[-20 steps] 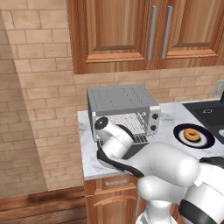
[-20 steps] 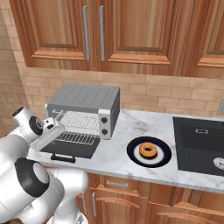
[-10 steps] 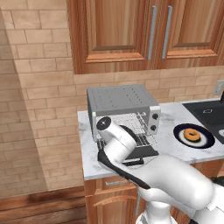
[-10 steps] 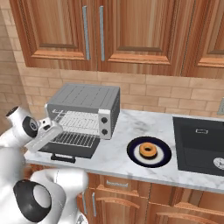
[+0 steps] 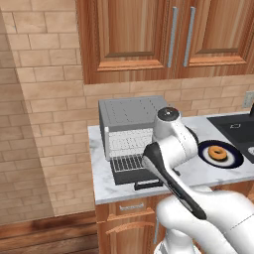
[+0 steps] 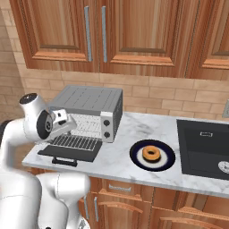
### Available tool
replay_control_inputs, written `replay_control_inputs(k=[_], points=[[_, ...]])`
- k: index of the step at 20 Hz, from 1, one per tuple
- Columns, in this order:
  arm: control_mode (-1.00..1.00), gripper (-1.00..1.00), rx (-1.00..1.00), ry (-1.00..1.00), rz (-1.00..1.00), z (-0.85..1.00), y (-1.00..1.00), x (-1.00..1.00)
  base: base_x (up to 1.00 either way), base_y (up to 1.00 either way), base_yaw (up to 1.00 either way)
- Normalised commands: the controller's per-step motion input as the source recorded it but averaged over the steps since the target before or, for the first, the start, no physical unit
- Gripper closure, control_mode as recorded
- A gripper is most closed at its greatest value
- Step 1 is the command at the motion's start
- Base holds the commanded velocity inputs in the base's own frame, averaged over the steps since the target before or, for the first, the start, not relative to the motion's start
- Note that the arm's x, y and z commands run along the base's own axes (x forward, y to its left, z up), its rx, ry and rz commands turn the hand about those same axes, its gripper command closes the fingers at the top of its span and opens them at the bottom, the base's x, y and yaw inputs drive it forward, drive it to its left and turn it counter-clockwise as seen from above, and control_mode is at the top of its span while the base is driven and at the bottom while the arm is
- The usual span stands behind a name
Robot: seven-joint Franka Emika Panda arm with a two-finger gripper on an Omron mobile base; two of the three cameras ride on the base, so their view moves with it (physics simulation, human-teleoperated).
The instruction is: Pick up the bagel from the plate, place it on the toaster oven rack, close the door, and set the timer.
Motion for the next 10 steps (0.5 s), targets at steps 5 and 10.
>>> replay_control_inputs(k=[5,10], points=[[-1.00,-1.00,0.24,0.06,-0.09,0.57,-0.94,0.03,0.00,0.00,0.00],[-1.00,-1.00,0.14,0.07,-0.12,0.19,-0.97,0.15,0.00,0.00,0.00]])
